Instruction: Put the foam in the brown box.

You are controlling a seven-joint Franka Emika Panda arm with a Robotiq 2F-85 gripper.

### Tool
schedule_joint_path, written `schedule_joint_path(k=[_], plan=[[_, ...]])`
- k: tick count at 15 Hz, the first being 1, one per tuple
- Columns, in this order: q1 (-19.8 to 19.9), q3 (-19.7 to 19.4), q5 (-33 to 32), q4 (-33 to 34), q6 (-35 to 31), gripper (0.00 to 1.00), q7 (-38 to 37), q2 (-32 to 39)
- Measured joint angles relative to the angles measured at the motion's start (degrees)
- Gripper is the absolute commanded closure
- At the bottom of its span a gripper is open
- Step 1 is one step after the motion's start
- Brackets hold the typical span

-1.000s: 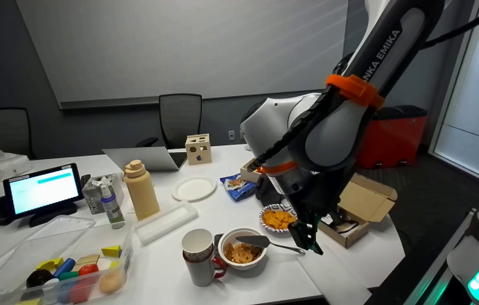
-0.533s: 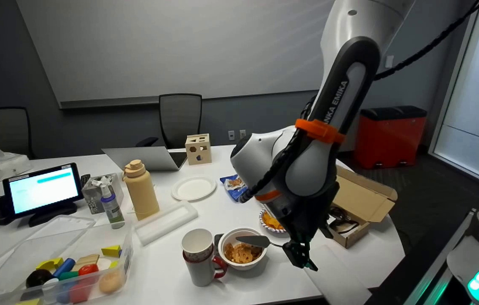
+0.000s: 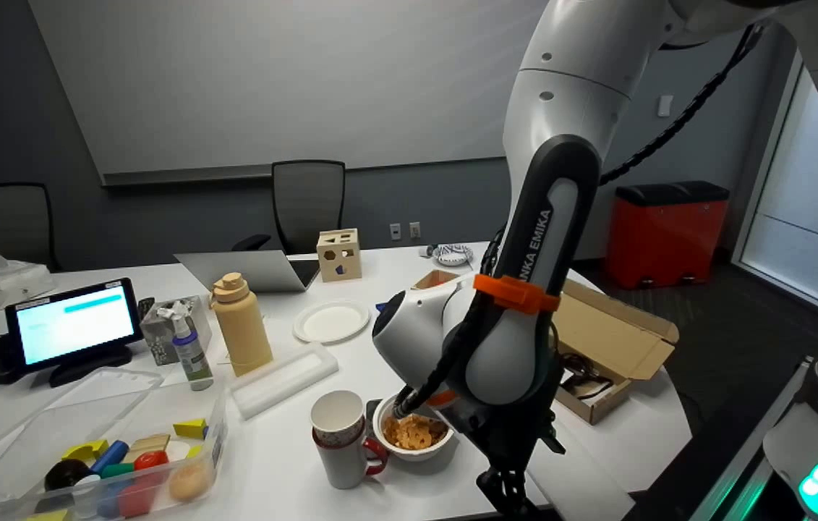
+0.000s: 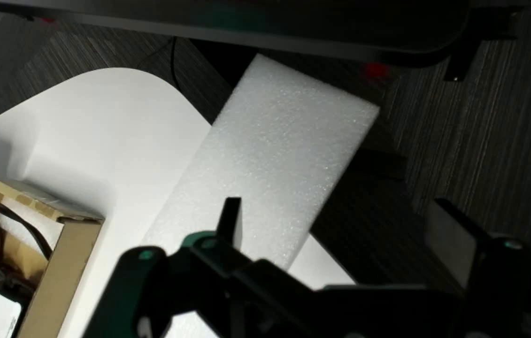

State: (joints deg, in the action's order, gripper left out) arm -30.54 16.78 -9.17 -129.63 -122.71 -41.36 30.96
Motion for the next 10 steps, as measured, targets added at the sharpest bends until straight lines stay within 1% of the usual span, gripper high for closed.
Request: schedule_joint_path(k=[7, 10], plan=[[-8.14, -4.52, -0.01, 4.79, 1.95, 0.00, -8.27, 8.18], [-10.93, -6.60, -0.01, 6.96, 2.68, 0.00, -11.62, 11.20]])
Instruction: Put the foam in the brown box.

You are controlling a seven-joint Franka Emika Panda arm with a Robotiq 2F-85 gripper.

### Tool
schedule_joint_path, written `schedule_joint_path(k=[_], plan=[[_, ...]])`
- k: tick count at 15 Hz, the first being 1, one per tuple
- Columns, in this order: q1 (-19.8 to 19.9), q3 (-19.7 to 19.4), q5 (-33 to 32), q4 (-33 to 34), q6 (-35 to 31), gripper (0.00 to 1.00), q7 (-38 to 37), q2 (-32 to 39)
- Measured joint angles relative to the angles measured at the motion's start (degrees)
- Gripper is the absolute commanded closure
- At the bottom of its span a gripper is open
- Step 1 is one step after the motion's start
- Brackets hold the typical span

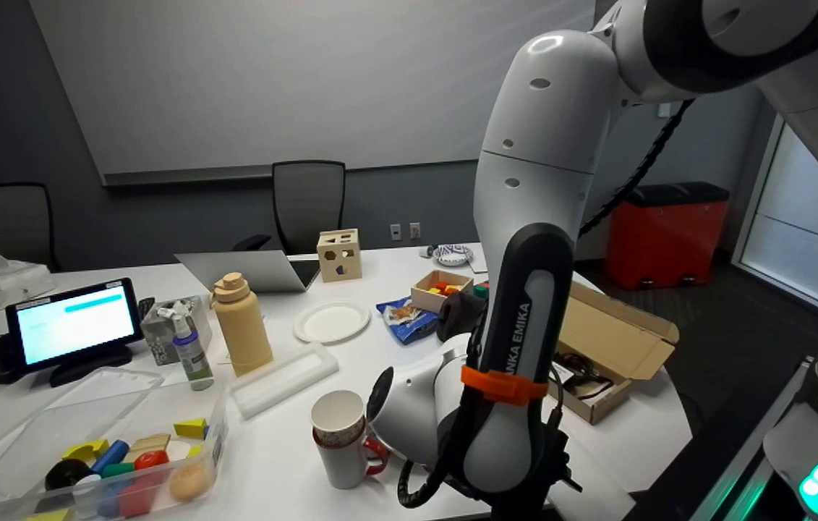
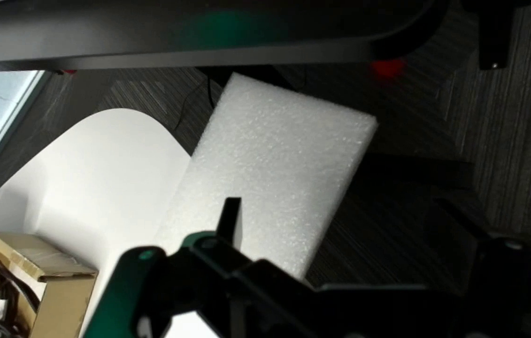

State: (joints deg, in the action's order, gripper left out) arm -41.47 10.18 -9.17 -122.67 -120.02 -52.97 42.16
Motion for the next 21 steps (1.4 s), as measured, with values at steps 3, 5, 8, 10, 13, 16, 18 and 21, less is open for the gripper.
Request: schedule_joint_path(k=[3, 5, 8, 10, 13, 16, 18, 21], plan=[[-1.89, -1.92, -0.01, 1.88, 1.30, 0.00, -2.50, 2.11], [-2.61, -2.95, -0.02, 2.80, 2.59, 0.00, -3.56, 3.15], [-3.15, -3.95, -0.02, 3.45, 3.51, 0.00, -5.20, 4.50], [-3.48, -4.52, -0.06, 3.70, 3.53, 0.00, -6.47, 5.31], [-3.97, -5.22, -0.09, 4.27, 3.55, 0.00, -7.97, 6.33], [-4.13, -5.56, -0.09, 4.65, 4.62, 0.25, -8.86, 6.87], [-4.13, -5.72, -0.09, 4.87, 5.89, 0.34, -8.94, 6.91], [-4.13, -5.82, -0.09, 5.29, 7.77, 0.58, -8.95, 6.93]])
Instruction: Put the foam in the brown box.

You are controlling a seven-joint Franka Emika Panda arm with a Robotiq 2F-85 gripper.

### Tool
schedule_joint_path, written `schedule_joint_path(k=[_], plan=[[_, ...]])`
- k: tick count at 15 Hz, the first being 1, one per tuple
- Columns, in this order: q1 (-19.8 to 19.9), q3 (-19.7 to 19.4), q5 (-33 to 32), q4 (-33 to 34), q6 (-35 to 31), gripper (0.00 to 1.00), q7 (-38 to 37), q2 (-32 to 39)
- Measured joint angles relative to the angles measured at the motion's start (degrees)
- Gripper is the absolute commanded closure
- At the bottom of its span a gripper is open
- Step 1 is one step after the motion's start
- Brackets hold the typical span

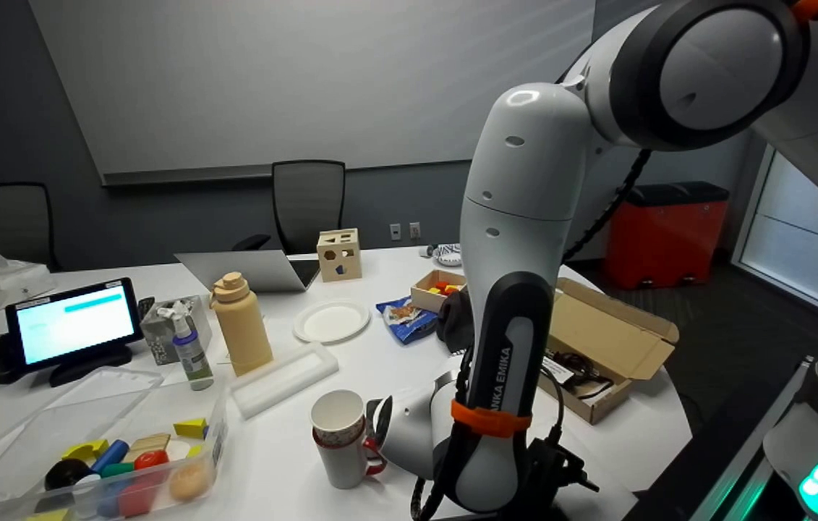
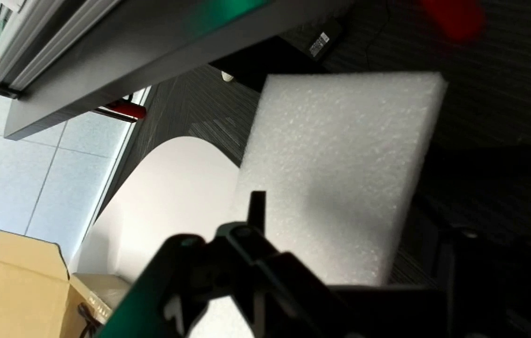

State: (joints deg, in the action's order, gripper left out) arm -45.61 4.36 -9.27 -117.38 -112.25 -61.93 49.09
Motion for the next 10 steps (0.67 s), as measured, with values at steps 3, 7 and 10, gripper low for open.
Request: schedule_joint_path(k=[3, 7, 10], plan=[[-0.01, 0.00, 0.00, 0.37, 1.11, 0.82, -0.09, 0.02], [-0.03, 0.00, 0.00, 0.55, 1.64, 1.00, -0.25, 0.04], [-0.03, 0.00, 0.00, 0.55, 1.93, 0.73, -0.41, 0.12]])
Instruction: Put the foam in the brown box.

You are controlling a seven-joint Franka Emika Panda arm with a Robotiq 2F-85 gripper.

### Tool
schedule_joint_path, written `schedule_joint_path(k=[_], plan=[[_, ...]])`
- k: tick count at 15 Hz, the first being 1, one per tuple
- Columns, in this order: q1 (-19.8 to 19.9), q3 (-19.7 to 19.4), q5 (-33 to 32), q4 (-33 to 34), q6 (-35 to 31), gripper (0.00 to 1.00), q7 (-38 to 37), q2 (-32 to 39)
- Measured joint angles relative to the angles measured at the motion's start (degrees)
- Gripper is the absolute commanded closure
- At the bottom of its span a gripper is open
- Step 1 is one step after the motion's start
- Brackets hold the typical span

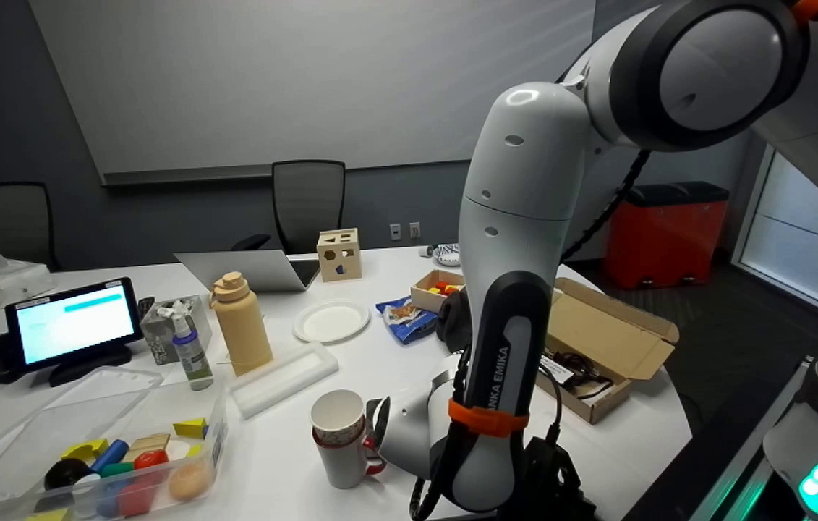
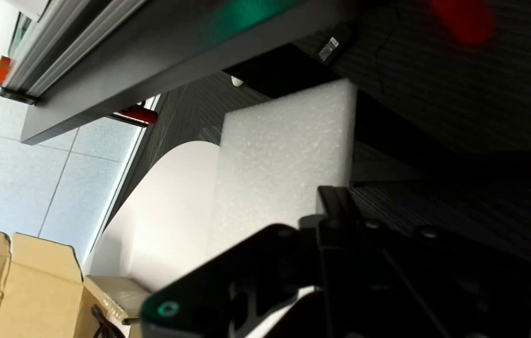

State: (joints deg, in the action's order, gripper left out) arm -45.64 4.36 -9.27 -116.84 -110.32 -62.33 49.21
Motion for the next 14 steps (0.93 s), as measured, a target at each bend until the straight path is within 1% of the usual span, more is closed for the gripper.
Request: schedule_joint_path(k=[1, 2, 4, 7, 10, 14], plan=[[0.00, 0.00, 0.00, 0.00, 0.02, 0.68, -0.01, 0.07], [0.00, 0.00, 0.00, 0.00, 0.02, 0.59, -0.01, 0.13], [0.04, 0.05, 0.00, 0.00, 0.02, 0.45, 0.01, 0.22], [0.11, 0.24, 0.01, -0.01, 0.02, 0.20, 0.11, 0.64], [0.11, 0.30, 0.01, -0.23, 0.02, 0.01, 0.14, 1.37], [0.11, 0.02, 0.00, -0.78, 0.02, 0.00, 0.14, 2.19]])
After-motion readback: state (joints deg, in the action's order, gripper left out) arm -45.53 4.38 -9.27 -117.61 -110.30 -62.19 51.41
